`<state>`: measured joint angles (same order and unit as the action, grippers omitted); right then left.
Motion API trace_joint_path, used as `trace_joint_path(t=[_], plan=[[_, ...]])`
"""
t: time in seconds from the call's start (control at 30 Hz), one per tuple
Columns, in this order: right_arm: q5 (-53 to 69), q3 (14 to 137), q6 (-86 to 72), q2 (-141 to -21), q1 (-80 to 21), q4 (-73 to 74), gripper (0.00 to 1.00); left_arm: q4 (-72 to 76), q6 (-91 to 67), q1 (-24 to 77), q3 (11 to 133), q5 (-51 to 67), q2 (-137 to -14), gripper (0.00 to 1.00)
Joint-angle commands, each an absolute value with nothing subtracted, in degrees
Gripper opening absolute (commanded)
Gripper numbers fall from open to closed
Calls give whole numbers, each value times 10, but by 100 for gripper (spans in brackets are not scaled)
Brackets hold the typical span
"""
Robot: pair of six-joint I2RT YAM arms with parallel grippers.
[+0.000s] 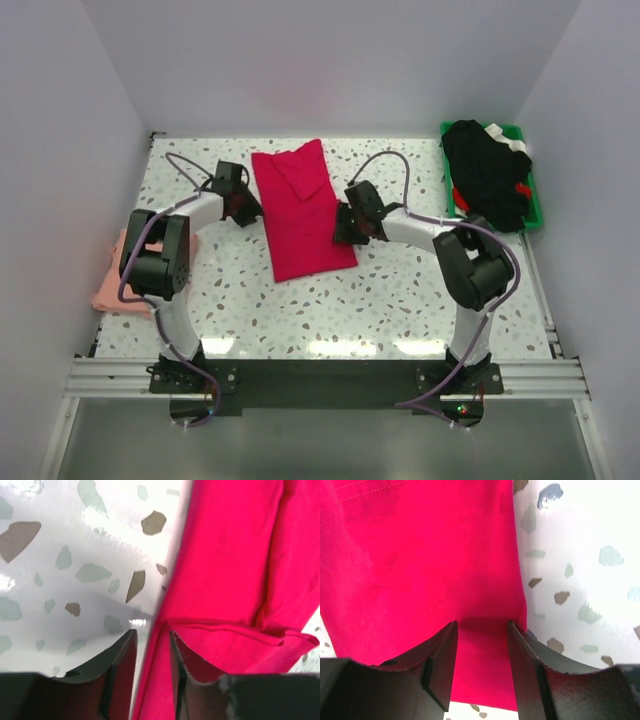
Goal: Fold and stack the t-shirts
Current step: Fold the tshirt
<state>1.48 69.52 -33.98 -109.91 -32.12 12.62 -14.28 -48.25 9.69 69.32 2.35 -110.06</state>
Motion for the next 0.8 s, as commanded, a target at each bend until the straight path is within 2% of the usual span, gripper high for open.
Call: trace_joint_path(t=[0.0, 0.23, 0.4, 0.57, 0.77], plan=[[-19, 651, -348, -1085, -342, 161, 48, -106, -461, 92, 672, 32, -1029, 44], [-26, 535, -367, -1014, -371, 142, 48, -91, -454, 126, 607, 42, -939, 47], [-22, 461, -374, -955, -381, 141, 48, -76, -460, 220, 572, 30, -911, 46], [-8, 396, -383, -886, -383, 149, 48, -36, -486, 312, 551, 48, -925, 42], [-17, 384, -384, -831, -383, 190, 49, -9, -499, 365, 591, 63, -993, 38]])
